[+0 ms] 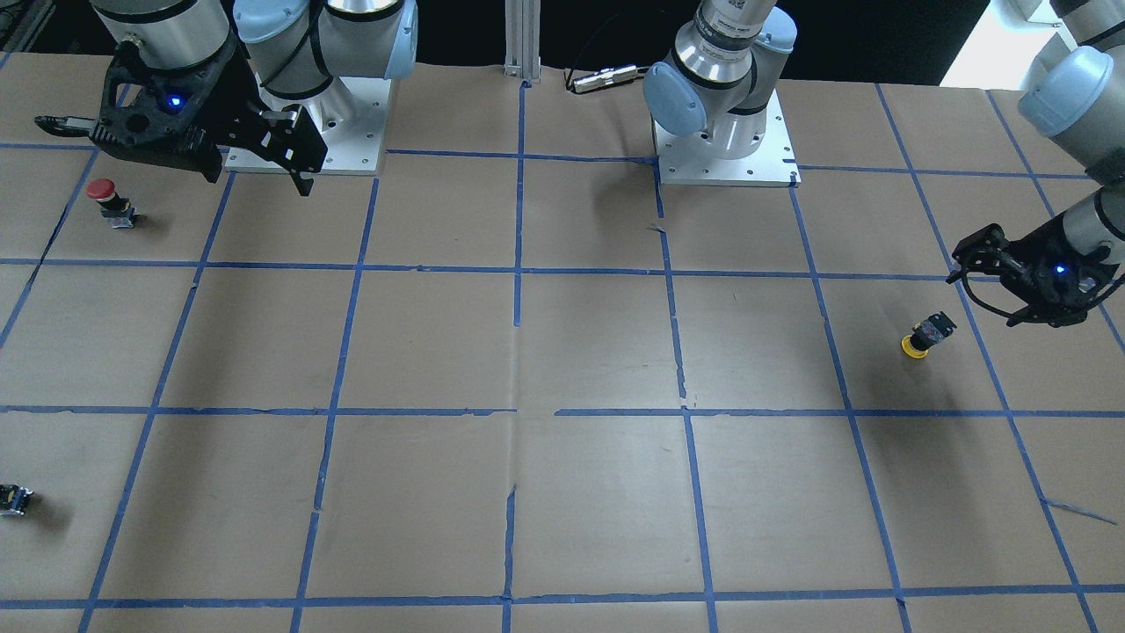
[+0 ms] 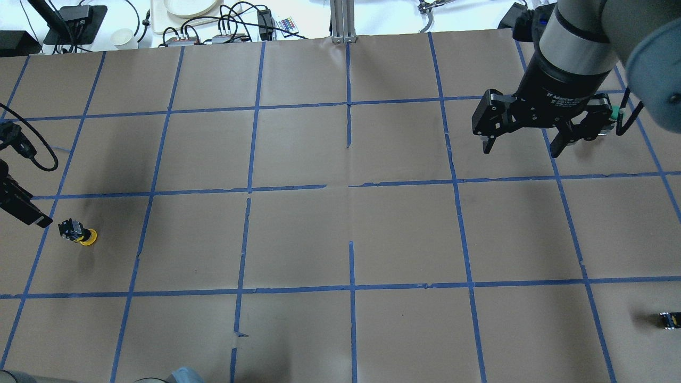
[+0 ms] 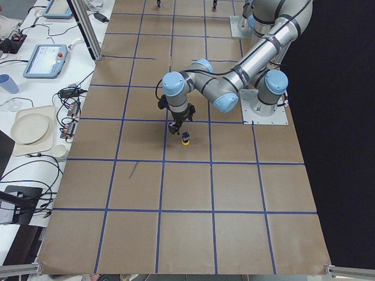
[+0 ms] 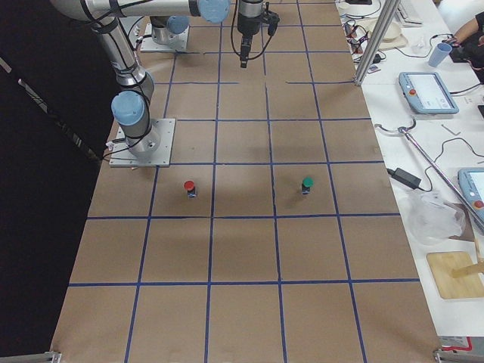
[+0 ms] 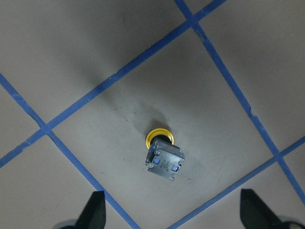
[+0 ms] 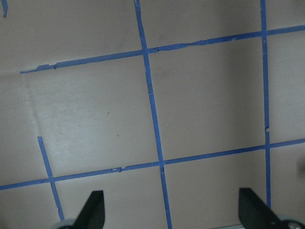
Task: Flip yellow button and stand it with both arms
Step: 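Close the left gripper on the yellow-capped button's body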
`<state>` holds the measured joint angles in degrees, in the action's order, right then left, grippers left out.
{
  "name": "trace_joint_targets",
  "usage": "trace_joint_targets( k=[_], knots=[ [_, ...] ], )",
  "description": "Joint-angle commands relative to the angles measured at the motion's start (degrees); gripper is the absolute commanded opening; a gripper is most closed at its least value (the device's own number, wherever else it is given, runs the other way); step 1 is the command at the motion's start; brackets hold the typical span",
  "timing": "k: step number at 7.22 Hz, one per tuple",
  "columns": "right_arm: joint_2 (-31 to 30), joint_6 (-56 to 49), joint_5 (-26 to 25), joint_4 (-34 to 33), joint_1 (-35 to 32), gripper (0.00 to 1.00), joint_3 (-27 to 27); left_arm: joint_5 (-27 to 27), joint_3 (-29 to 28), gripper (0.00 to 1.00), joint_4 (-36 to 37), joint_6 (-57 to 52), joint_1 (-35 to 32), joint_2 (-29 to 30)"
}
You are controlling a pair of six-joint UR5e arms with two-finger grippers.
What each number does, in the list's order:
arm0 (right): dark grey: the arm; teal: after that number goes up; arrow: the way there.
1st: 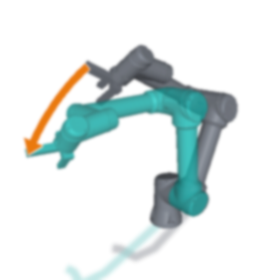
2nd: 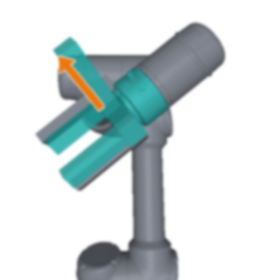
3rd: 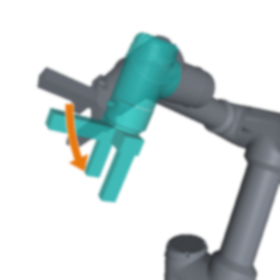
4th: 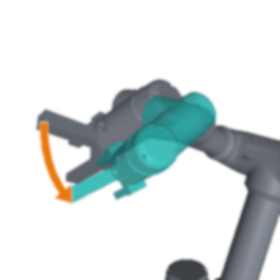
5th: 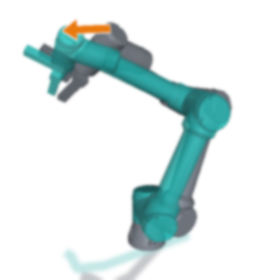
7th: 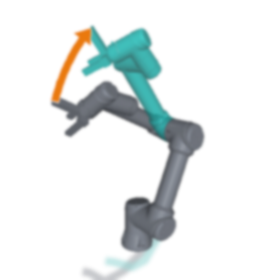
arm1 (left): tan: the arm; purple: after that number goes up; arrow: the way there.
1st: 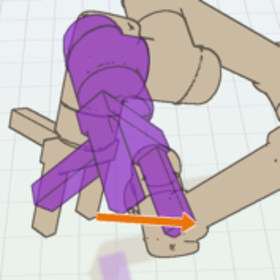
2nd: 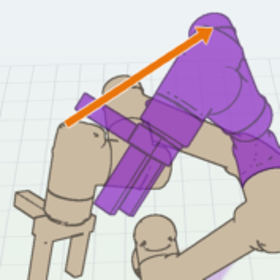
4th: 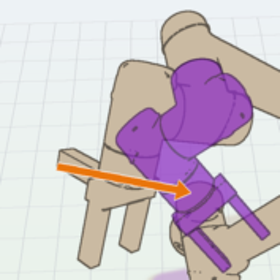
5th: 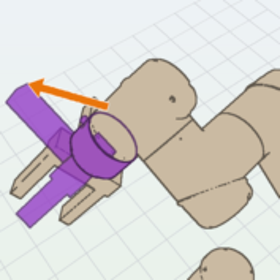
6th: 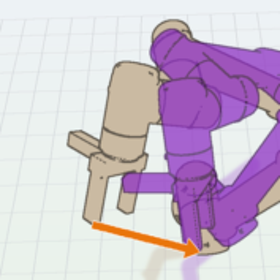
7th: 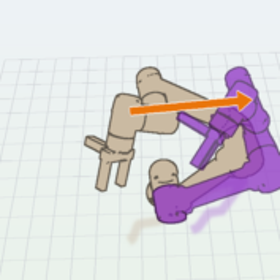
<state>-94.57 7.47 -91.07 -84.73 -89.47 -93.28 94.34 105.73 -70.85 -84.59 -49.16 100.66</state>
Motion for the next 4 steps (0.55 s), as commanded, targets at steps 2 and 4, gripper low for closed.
trace_joint_targets(
  k=[2,4],
  knots=[
    [0.0,0.0,0.0,0.0,0.0,1.00,-0.1,0.0,7.4,0.99,12.4,-13.3,0.7,0.5],
    [0.0,0.0,0.0,0.0,0.0,1.00,-0.1,-2.9,11.9,0.99,18.4,-15.9,2.6,0.5]
  ],
)
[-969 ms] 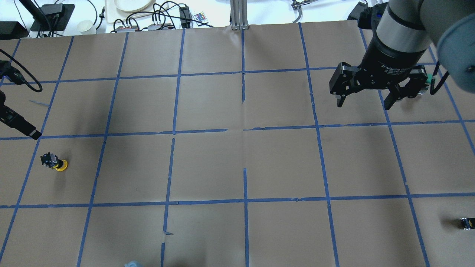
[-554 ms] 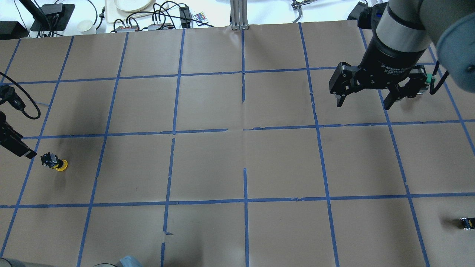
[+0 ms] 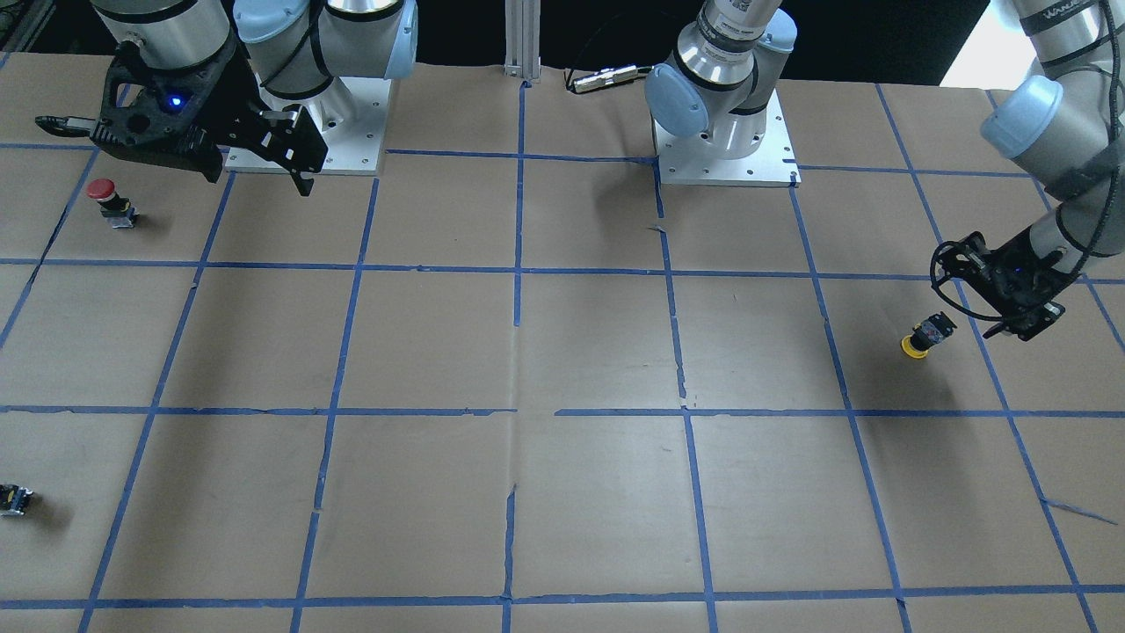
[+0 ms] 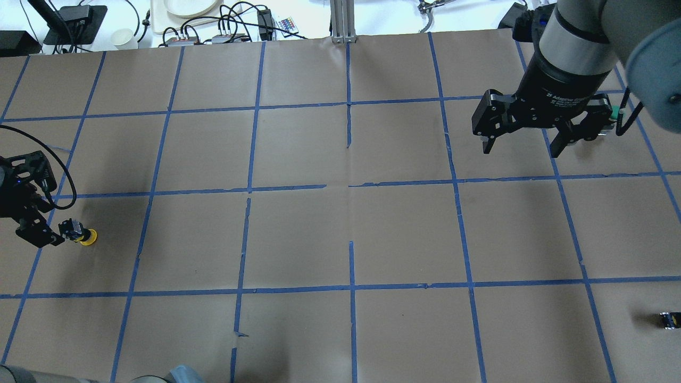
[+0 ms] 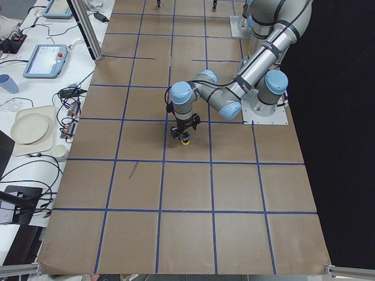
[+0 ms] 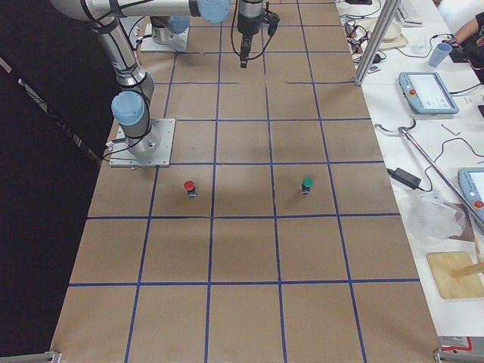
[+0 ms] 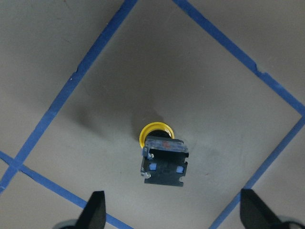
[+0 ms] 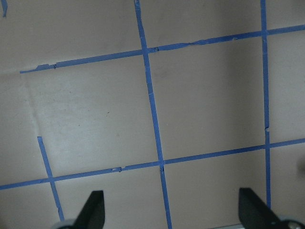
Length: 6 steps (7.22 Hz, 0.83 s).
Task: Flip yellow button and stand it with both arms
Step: 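Close the left gripper on the yellow-capped button's body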
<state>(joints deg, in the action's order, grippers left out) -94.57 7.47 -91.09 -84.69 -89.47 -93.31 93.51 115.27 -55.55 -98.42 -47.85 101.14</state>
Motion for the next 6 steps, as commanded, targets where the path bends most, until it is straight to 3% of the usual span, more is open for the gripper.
trace_joint_targets(
  k=[1,4,6],
  knots=[
    [0.0,0.0,0.0,-0.1,0.0,1.00,0.1,-4.0,2.6,0.99,3.1,-3.9,2.4,1.2],
    [0.0,0.1,-0.1,0.0,0.0,1.00,0.1,-3.9,2.4,0.99,3.5,-3.9,2.4,1.4],
    [0.0,0.0,-0.1,0.0,0.0,1.00,0.0,-4.3,2.2,0.90,3.5,-4.5,2.1,1.4]
  ],
)
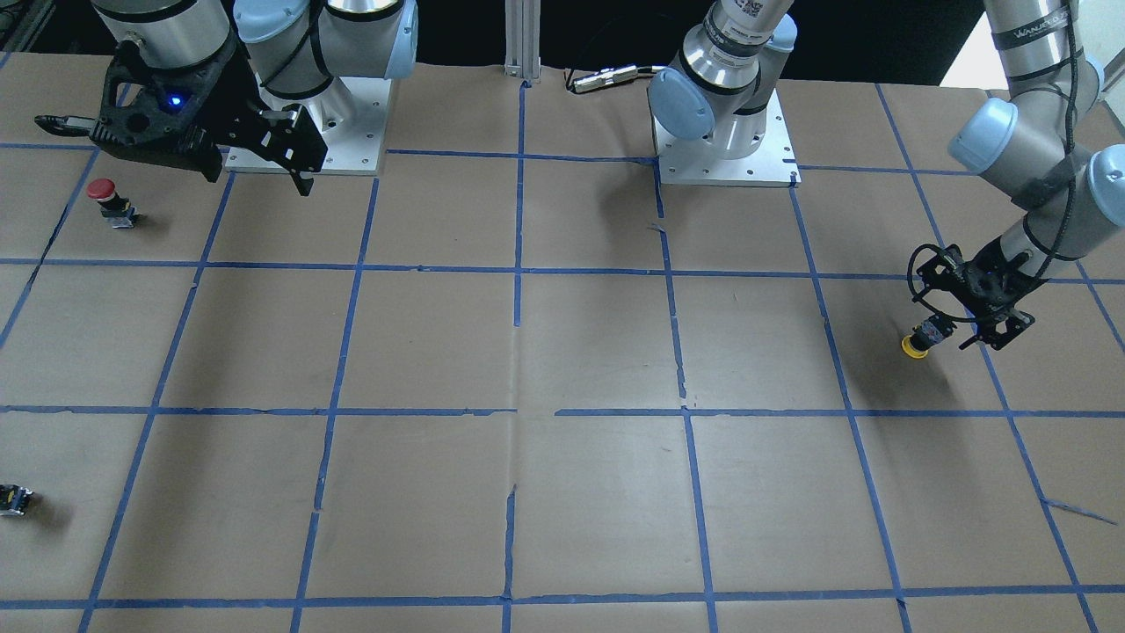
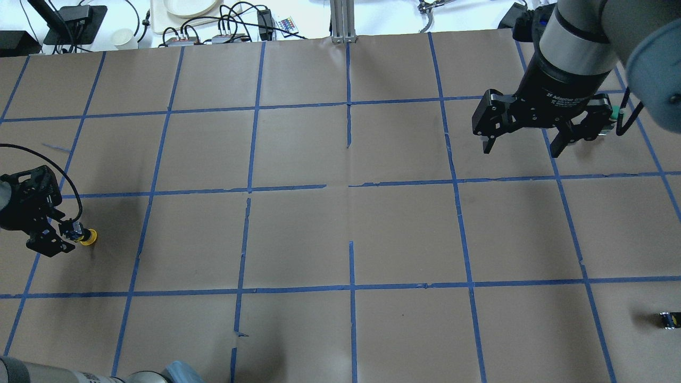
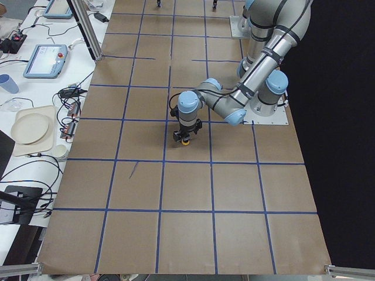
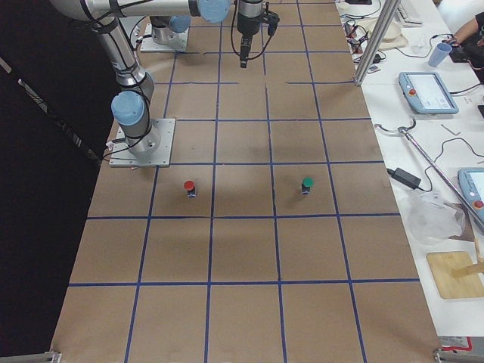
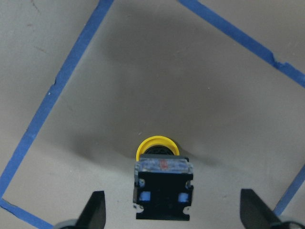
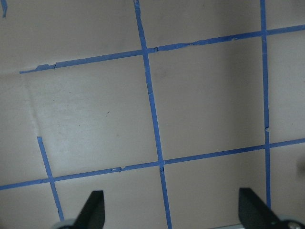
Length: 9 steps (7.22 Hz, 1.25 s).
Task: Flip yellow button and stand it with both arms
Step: 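Close the left gripper on the yellow-capped button's body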
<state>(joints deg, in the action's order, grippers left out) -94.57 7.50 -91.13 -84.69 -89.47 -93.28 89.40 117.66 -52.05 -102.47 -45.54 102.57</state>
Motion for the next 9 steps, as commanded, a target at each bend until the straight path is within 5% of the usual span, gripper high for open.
trace_joint_targets(
  k=[1,7,9],
  knots=[
    [0.1,-0.2,0.1,0.0,0.1,1.00,0.0,-0.2,-0.3,0.85,0.1,-0.7,-0.2,0.5],
    [-0.5,0.2,0.4,-0.2,0.1,1.00,-0.1,-0.5,-0.5,0.11,0.1,-0.8,-1.0,-1.2],
    [-0.4,-0.1,0.0,0.7,0.0,1.00,-0.1,-2.4,-0.6,0.11,-1.1,1.3,-5.8,-6.8]
  ],
)
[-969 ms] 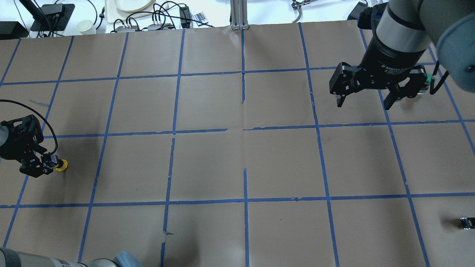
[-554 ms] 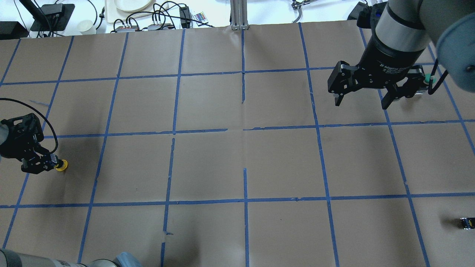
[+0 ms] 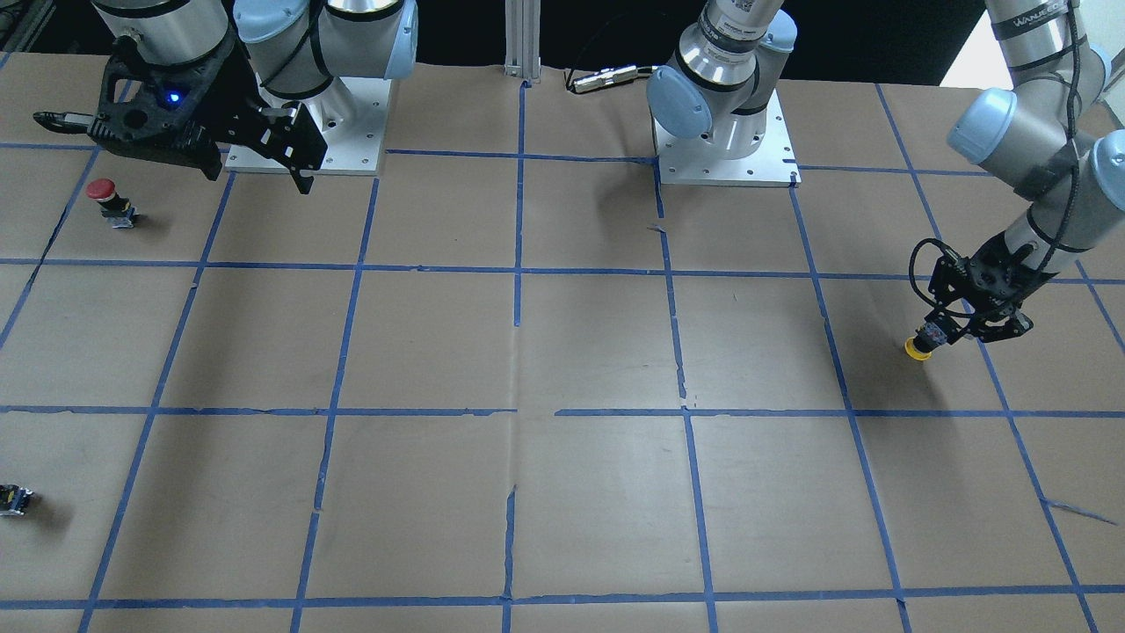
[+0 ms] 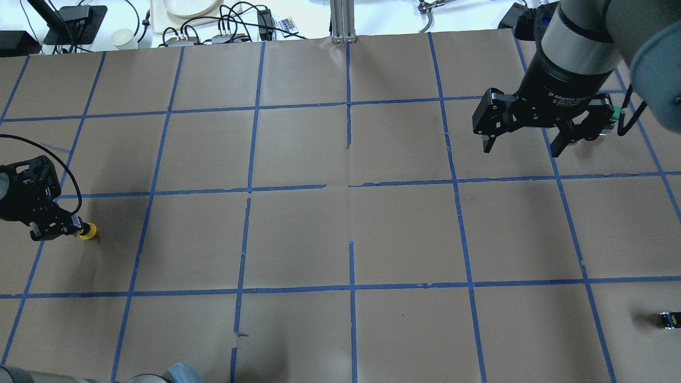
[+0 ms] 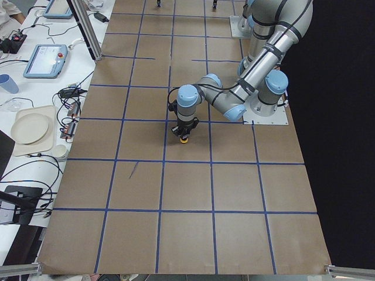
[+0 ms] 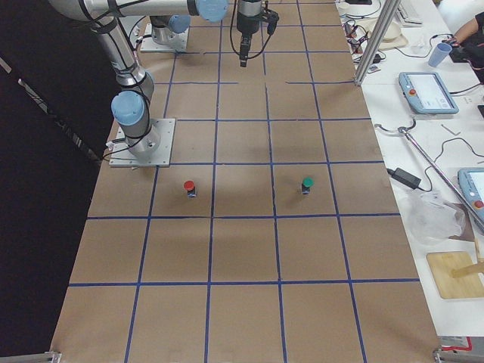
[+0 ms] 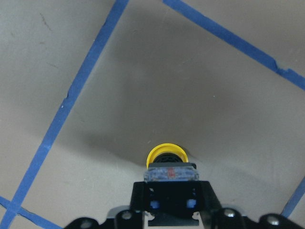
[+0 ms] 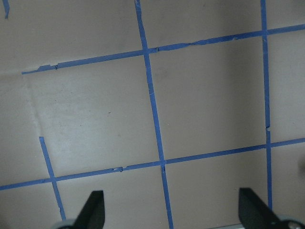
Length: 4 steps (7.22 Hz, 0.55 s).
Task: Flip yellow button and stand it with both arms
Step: 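Lift the button with the left gripper and carry it toward the table center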
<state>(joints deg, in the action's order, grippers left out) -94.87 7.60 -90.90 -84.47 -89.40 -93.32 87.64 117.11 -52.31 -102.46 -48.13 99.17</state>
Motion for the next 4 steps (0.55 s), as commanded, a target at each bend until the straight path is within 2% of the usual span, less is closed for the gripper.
trace_joint_targets(
  k=[1,2,3,4],
  knots=[
    [0.5,0.0,0.1,-0.8,-0.2,1.00,0.0,-0.6,-0.6,0.10,-4.4,6.6,-6.8,-6.8],
    [2.0,0.7,0.6,-1.3,0.3,1.00,0.2,-1.8,-3.0,0.06,-11.6,11.4,-10.0,-9.0],
    [2.9,0.8,0.7,-1.7,0.6,1.00,0.9,-7.0,-8.9,0.05,-24.2,17.1,-14.7,-11.3],
    [3.0,2.8,2.9,-1.1,1.2,1.00,0.8,-11.0,-17.0,0.05,-35.1,26.1,-19.1,-11.4]
  ],
)
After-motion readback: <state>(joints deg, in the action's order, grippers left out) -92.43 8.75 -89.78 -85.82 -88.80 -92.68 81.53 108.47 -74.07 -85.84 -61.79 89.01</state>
